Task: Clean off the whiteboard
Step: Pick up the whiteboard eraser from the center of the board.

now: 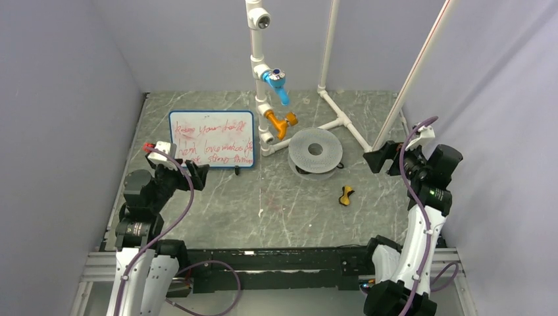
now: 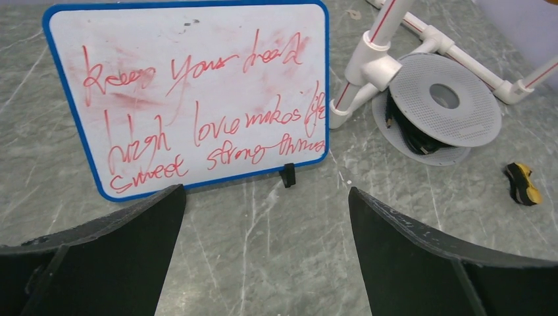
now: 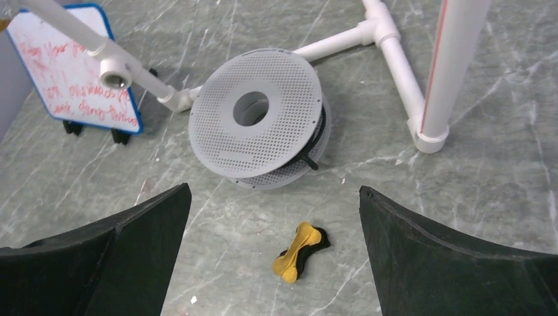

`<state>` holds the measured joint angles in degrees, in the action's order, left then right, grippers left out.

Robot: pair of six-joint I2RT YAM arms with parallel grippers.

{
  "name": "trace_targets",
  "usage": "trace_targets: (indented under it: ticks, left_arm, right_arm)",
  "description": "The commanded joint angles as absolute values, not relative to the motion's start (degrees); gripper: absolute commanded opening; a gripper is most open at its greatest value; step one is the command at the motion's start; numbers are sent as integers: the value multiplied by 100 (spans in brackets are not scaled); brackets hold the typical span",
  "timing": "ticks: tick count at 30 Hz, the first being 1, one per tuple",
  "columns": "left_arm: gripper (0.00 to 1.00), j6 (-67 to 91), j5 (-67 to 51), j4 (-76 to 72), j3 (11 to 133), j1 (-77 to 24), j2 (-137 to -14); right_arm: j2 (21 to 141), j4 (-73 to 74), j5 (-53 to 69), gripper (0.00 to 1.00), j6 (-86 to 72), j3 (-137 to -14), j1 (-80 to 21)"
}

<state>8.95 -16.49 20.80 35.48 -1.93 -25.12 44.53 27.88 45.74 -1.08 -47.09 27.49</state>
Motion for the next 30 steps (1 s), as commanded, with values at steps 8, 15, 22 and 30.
trace_targets:
  ticks: [8, 15, 22, 30]
  left_arm:
    - [99, 942, -1892, 1808, 3602, -378, -2656]
    - [99, 915, -1879, 1847, 3638, -354, -2843]
    - [99, 942, -1899, 1828, 3634, -245, -3013]
    - [99, 976, -1987, 1793, 3621, -146, -3100]
  right_arm:
    - [4834, 4665, 7167, 100, 4454, -4485, 2818]
    - [5489, 5536, 5715, 100, 5852, -4848, 1461]
    - [5560, 4402, 4033, 100, 5079, -4288, 263]
    - [6322, 3000, 1815, 97, 3627, -4024, -873]
